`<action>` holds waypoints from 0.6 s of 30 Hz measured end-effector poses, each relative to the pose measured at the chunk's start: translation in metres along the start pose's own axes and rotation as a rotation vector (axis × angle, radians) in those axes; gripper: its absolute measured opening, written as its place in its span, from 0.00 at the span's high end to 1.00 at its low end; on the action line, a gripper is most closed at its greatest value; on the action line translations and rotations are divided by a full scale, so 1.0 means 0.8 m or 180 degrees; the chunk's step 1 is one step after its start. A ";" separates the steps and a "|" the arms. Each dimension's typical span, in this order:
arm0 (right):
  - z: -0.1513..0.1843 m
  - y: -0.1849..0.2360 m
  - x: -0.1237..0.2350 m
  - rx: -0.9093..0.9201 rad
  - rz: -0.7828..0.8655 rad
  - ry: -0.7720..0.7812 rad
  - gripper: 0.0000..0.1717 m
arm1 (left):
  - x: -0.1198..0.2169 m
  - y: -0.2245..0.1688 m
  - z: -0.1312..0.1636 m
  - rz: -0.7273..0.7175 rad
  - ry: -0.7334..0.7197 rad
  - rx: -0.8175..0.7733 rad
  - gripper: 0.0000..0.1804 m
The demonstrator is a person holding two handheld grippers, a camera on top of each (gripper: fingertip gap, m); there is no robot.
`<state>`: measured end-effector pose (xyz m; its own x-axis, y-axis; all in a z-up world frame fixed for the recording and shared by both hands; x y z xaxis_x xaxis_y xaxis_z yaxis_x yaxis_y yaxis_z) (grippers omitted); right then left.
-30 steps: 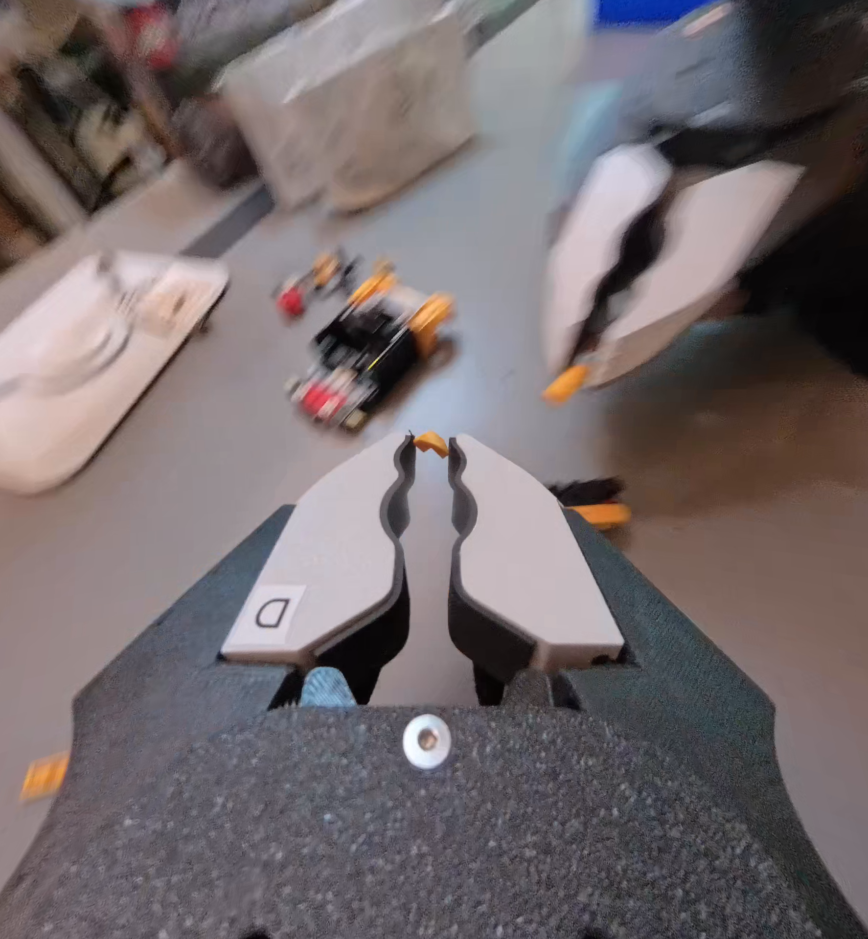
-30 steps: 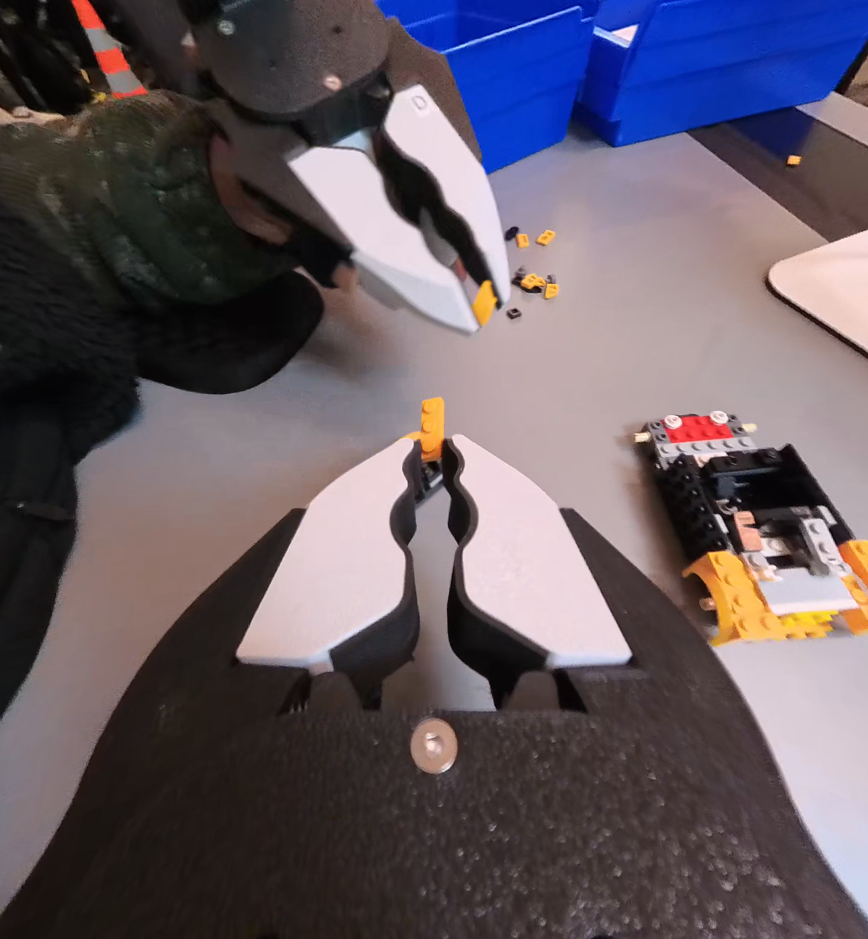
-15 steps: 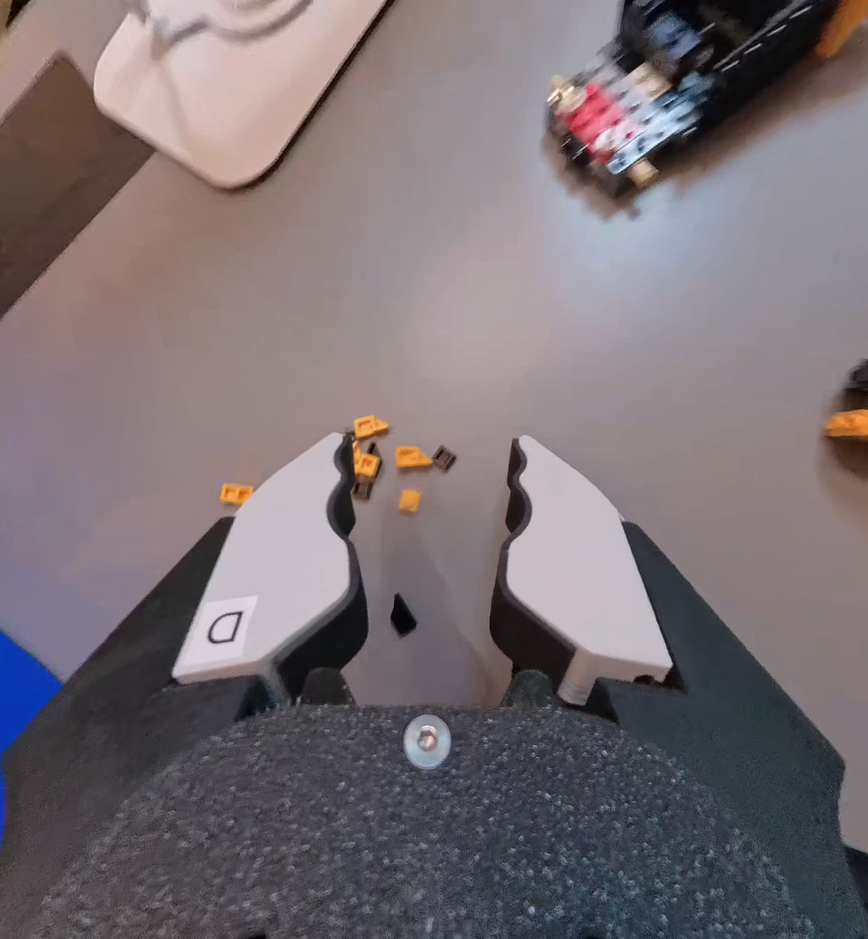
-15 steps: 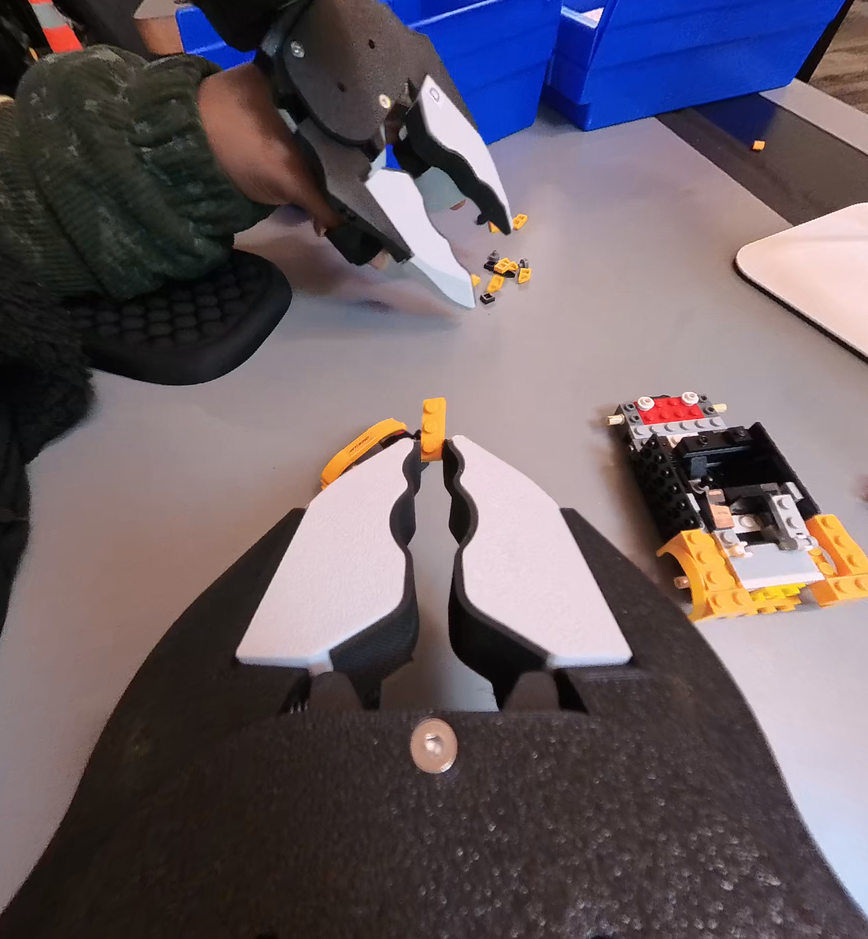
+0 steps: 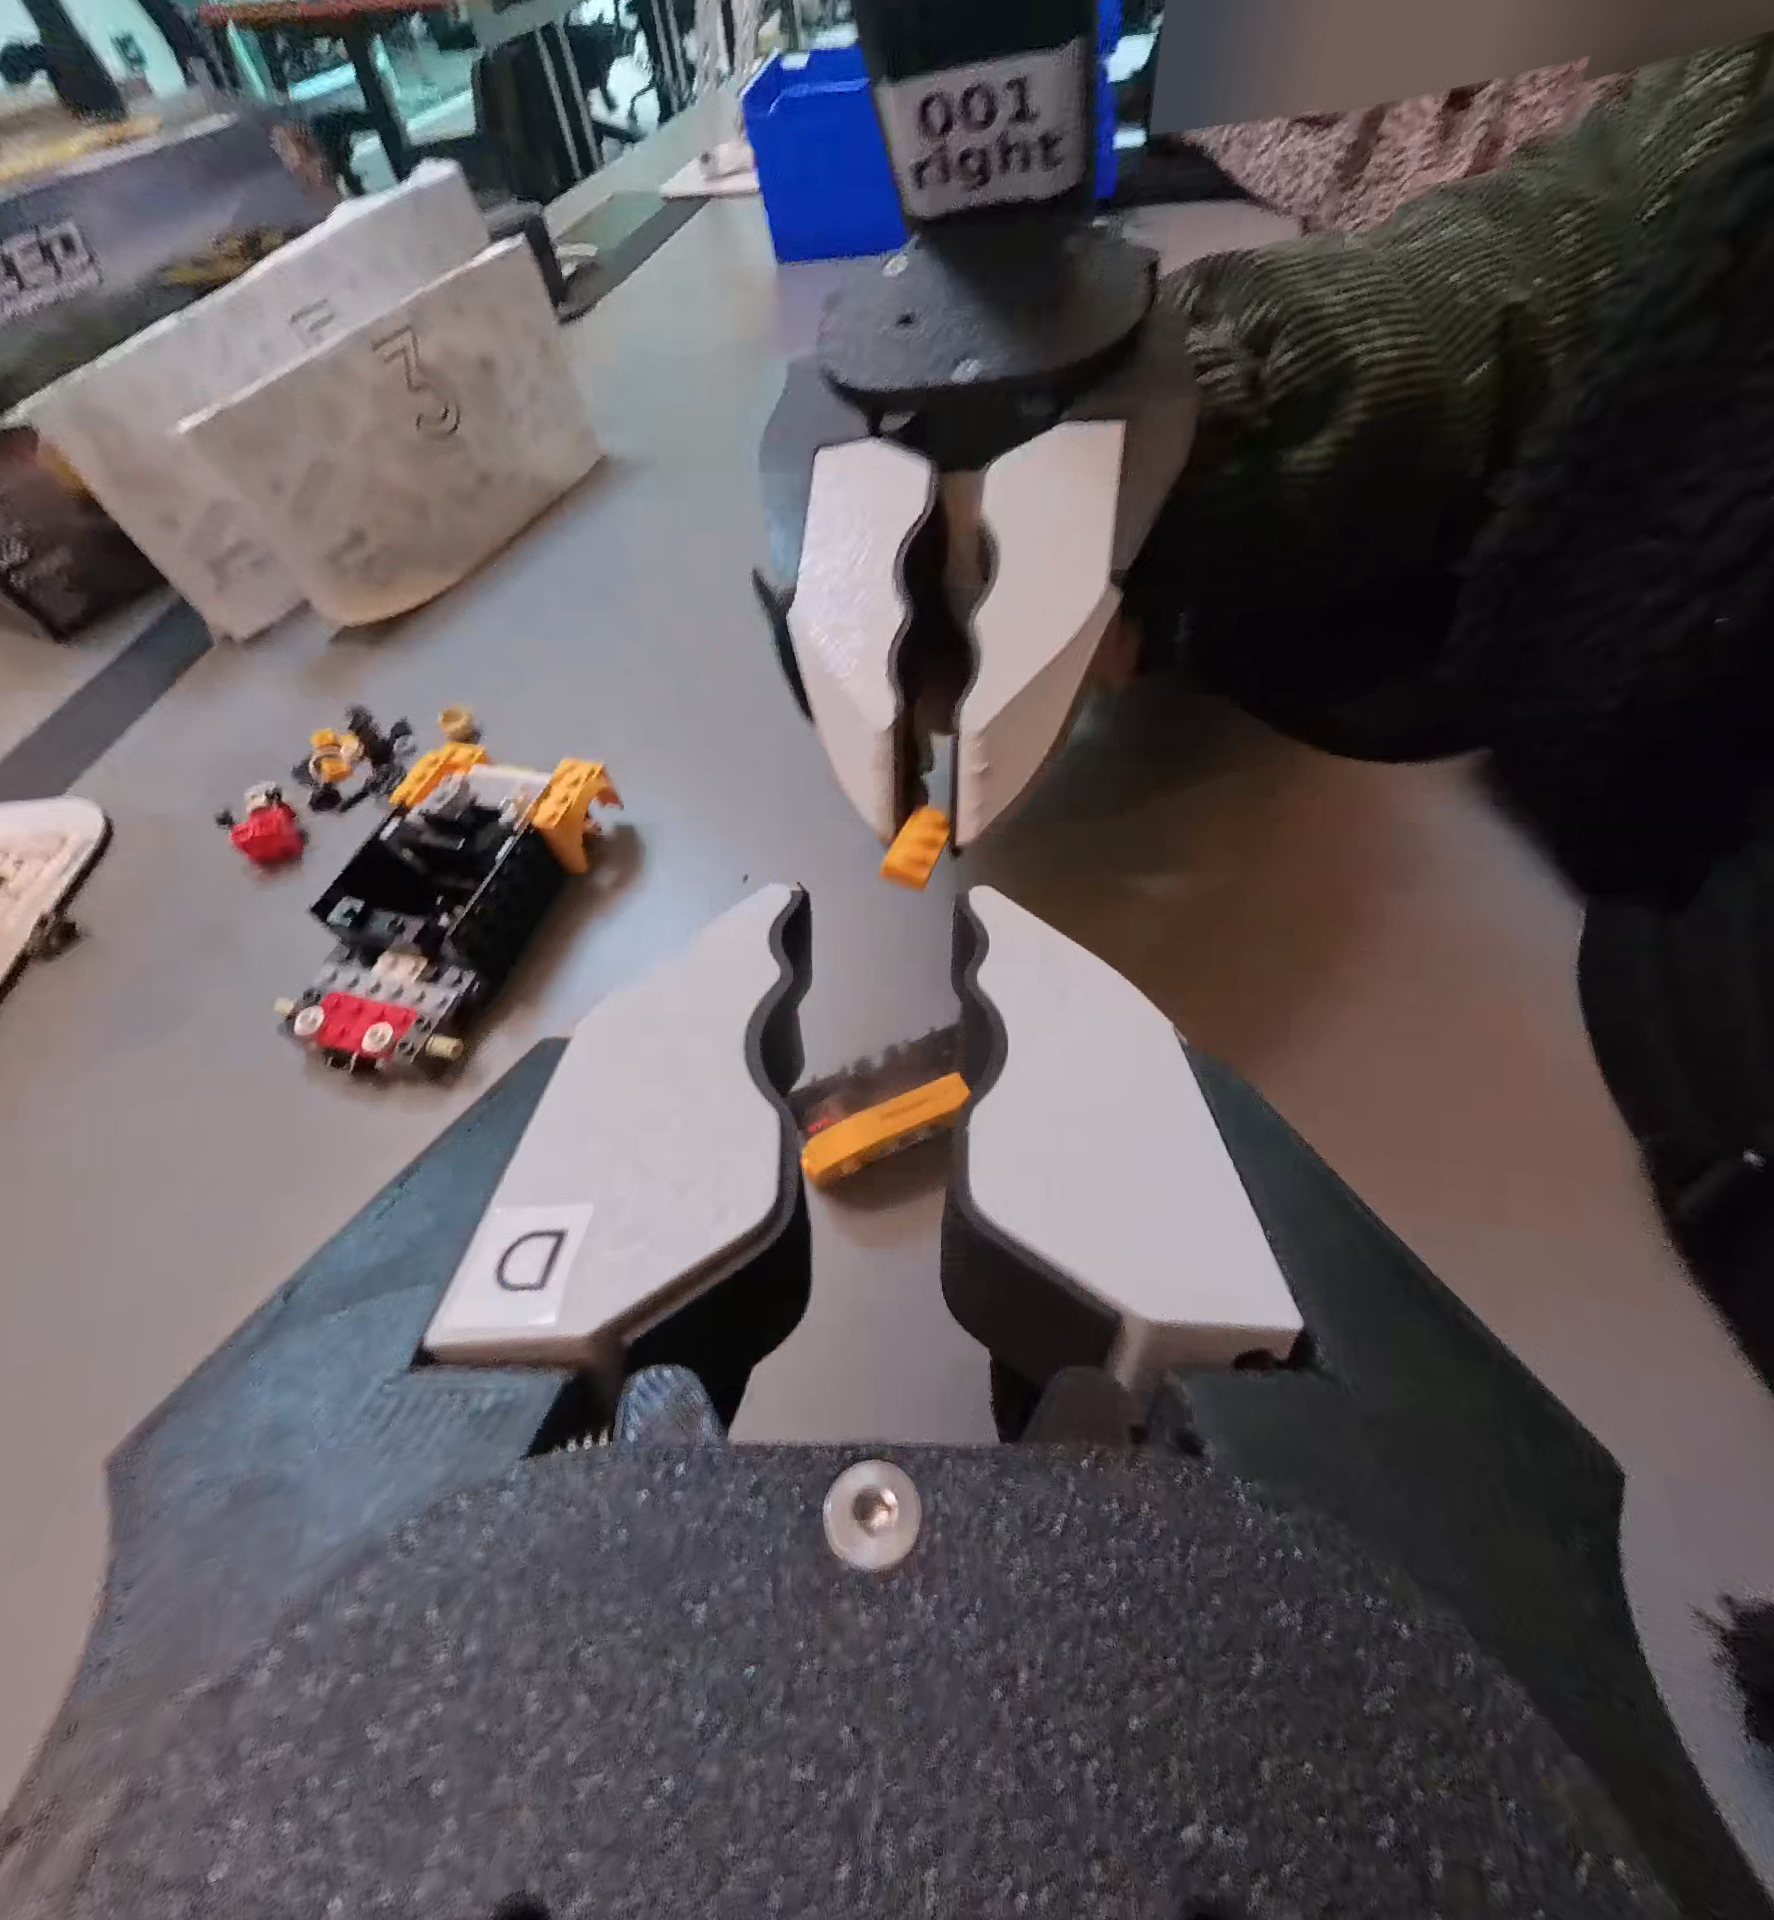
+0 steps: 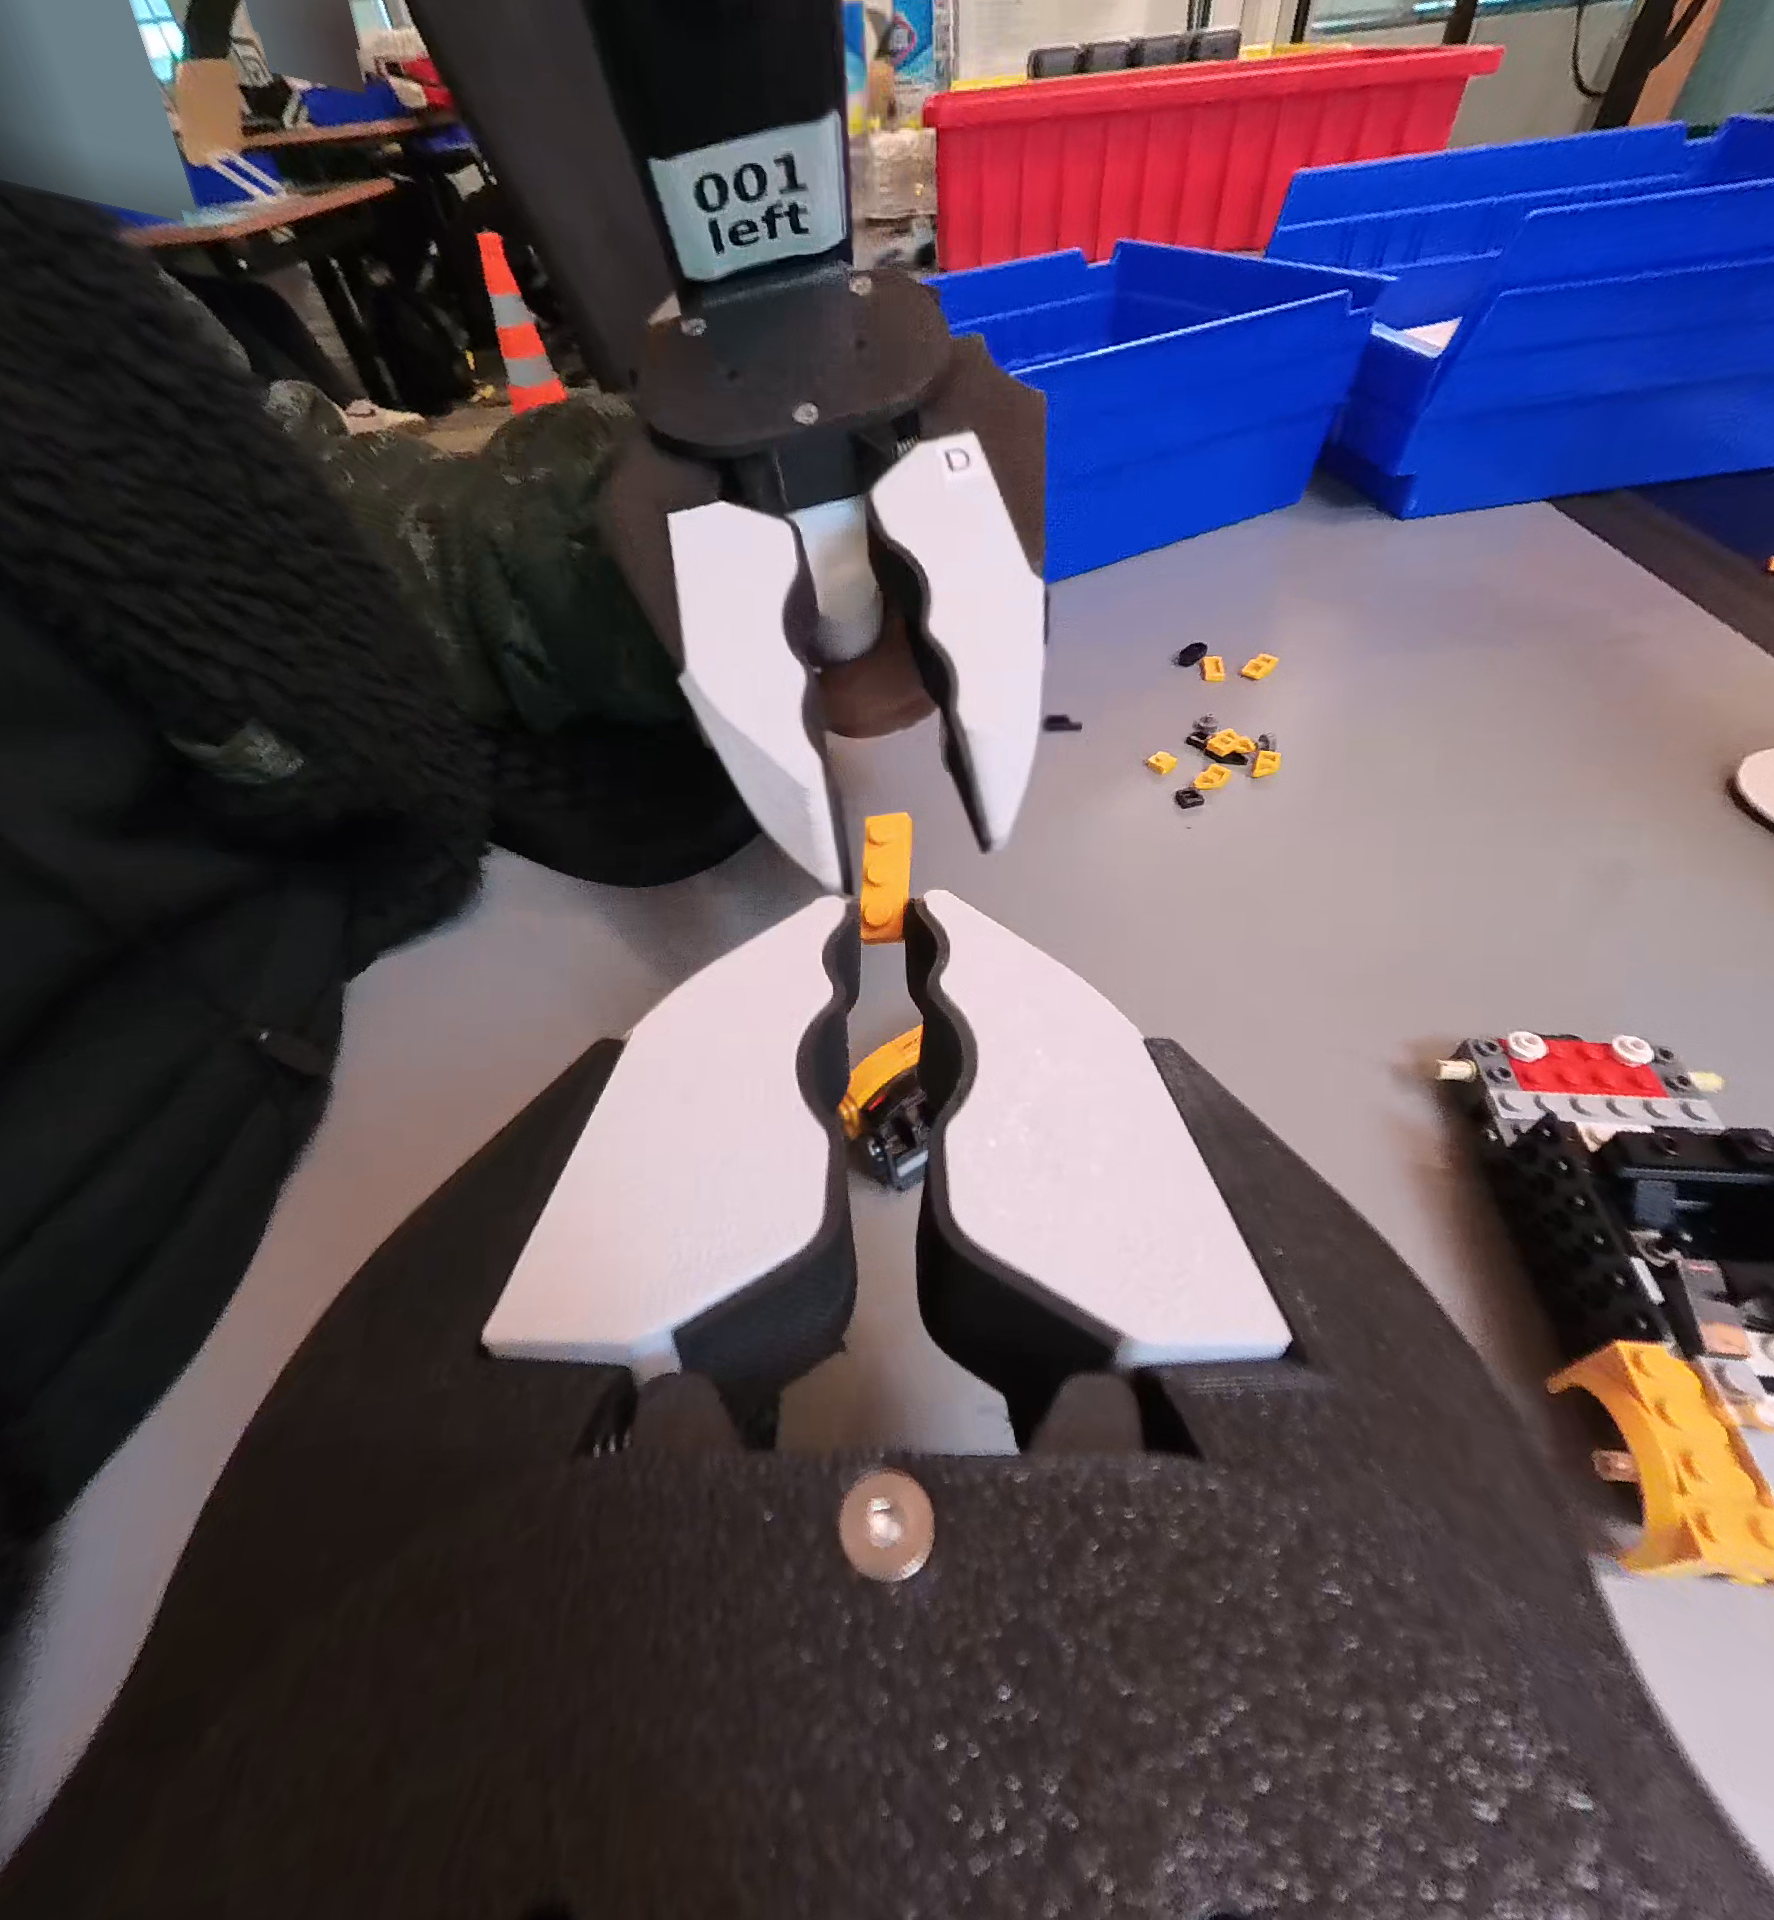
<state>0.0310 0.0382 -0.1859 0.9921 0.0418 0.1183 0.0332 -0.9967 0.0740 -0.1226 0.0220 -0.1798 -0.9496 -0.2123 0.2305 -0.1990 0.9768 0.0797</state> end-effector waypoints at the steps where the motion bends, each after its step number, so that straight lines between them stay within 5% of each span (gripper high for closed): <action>1: 0.001 0.001 -0.001 0.0004 -0.0008 0.0023 0.95 | -0.001 -0.003 -0.002 0.0020 -0.0041 -0.0029 0.87; 11: 0.000 -0.002 -0.001 0.0042 0.0133 -0.0007 0.94 | 0.012 -0.004 -0.014 -0.0181 0.0196 -0.0205 0.96; 13: -0.005 -0.007 0.005 0.0067 0.0268 -0.0076 0.92 | 0.046 0.008 -0.038 -0.0813 0.0292 -0.0405 0.95; 16: -0.008 -0.019 0.015 0.0030 0.0492 -0.0136 0.91 | 0.143 0.031 -0.075 -0.2533 0.0515 -0.0644 0.96; 18: -0.006 -0.025 0.018 -0.0037 0.0578 -0.0125 0.92 | 0.214 0.042 -0.073 -0.3373 0.0748 -0.0259 0.96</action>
<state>0.0438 0.0591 -0.1808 0.9856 -0.1416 0.0921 -0.1480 -0.9868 0.0664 -0.2777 0.0164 -0.0809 -0.2332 -0.9545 0.1858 -0.8648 0.2909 0.4092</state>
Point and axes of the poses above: each gripper's, where its closed fingertips meet, x back along the fingers, z out of its underside, y = z × x across the jaws, the point moved 8 cm from there along x, back along the fingers, and after that the axes turned 8 degrees about -y, right-handed, at the moved point
